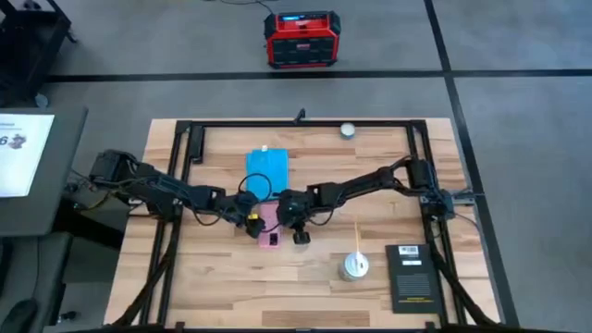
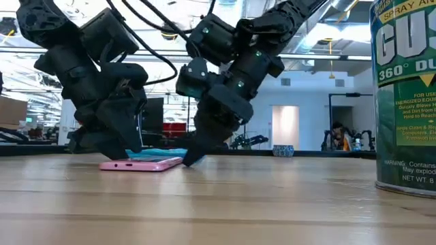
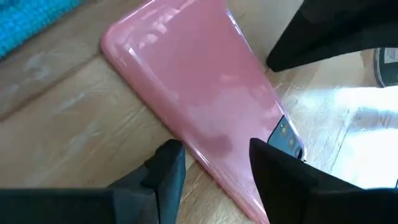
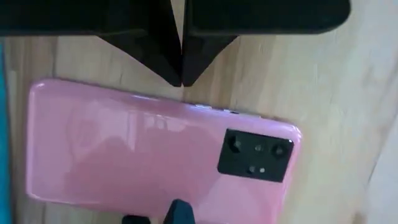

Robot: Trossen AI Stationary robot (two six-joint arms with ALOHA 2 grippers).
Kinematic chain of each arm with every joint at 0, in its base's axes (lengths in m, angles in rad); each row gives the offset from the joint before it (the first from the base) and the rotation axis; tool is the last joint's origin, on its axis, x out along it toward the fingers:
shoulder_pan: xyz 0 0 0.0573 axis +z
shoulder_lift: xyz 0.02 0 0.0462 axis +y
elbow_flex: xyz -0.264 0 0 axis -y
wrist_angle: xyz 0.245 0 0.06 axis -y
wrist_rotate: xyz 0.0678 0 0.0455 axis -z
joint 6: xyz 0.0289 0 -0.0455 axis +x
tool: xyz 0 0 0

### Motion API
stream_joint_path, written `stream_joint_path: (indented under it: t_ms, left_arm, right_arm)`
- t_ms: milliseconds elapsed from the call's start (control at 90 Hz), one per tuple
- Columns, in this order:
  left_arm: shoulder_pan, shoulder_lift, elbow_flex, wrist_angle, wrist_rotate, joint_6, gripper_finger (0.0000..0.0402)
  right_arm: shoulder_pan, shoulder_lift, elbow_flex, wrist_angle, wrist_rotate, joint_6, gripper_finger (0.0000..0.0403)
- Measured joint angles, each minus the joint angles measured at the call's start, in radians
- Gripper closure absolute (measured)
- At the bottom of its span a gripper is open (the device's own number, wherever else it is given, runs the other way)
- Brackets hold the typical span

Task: Apply microfiber cloth
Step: Spray the device using the spray bottle

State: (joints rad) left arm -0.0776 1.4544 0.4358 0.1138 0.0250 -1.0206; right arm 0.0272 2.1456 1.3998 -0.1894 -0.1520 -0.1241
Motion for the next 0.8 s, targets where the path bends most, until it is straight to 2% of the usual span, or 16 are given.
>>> stream_joint_path:
  t_ms: [200,500,800]
  left_arm:
    - [0.0,0.0,0.0,0.011,-0.003,0.003,0.0241]
    - [0.0,0.0,0.001,-0.029,-0.024,-0.021,0.0241]
    - [0.001,0.0,0.0,0.01,-0.025,-0.012,0.0241]
  right_arm:
    - [0.0,0.001,0.0,0.073,-0.005,0.007,0.0403]
    - [-0.001,0.002,-0.001,0.031,-0.008,0.004,0.0403]
    - [-0.002,0.002,-0.001,0.039,-0.008,0.003,0.0403]
